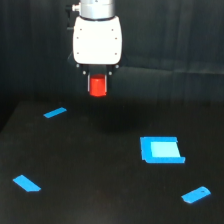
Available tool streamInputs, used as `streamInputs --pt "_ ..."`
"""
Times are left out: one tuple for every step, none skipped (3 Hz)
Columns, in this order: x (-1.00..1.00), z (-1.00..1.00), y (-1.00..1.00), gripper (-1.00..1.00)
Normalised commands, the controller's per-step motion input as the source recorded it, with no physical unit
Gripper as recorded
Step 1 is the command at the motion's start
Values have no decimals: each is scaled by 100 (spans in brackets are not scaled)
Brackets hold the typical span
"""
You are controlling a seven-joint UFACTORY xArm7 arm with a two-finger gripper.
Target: Pick up the red object from the table
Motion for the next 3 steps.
streamInputs --pt "4 38 -10 -100" --pt "-2 30 -8 -95" --pt "6 14 -1 -100"
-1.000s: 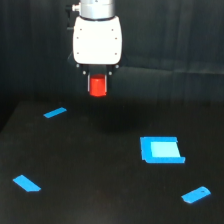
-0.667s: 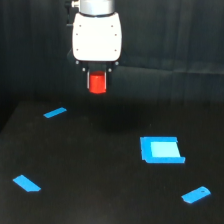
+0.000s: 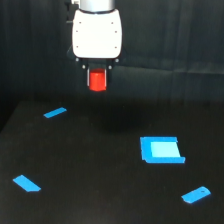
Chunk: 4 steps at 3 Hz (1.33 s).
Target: Pick up the red object from the table
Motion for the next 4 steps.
streamInputs --pt "5 19 0 -100" --pt "-1 13 0 -100" --pt "13 6 2 -100" --pt "9 9 2 -100"
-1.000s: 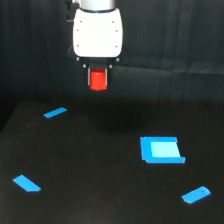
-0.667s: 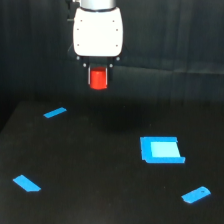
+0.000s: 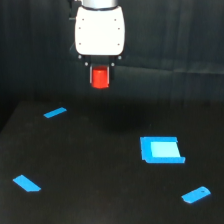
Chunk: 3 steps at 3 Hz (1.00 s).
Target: Pick up the red object from the table
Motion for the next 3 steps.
streamInputs --pt "2 2 3 -97" --pt "5 4 0 -97" --pt "5 13 6 -100"
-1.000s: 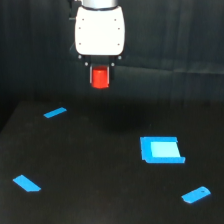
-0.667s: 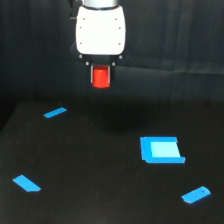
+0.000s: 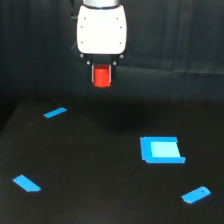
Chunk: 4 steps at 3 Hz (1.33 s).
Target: Pick up the red object from the table
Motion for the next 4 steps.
streamInputs --pt "0 -1 3 -100" --pt "3 -4 5 -100" --pt "2 1 8 -99" --pt "8 -1 -3 -94"
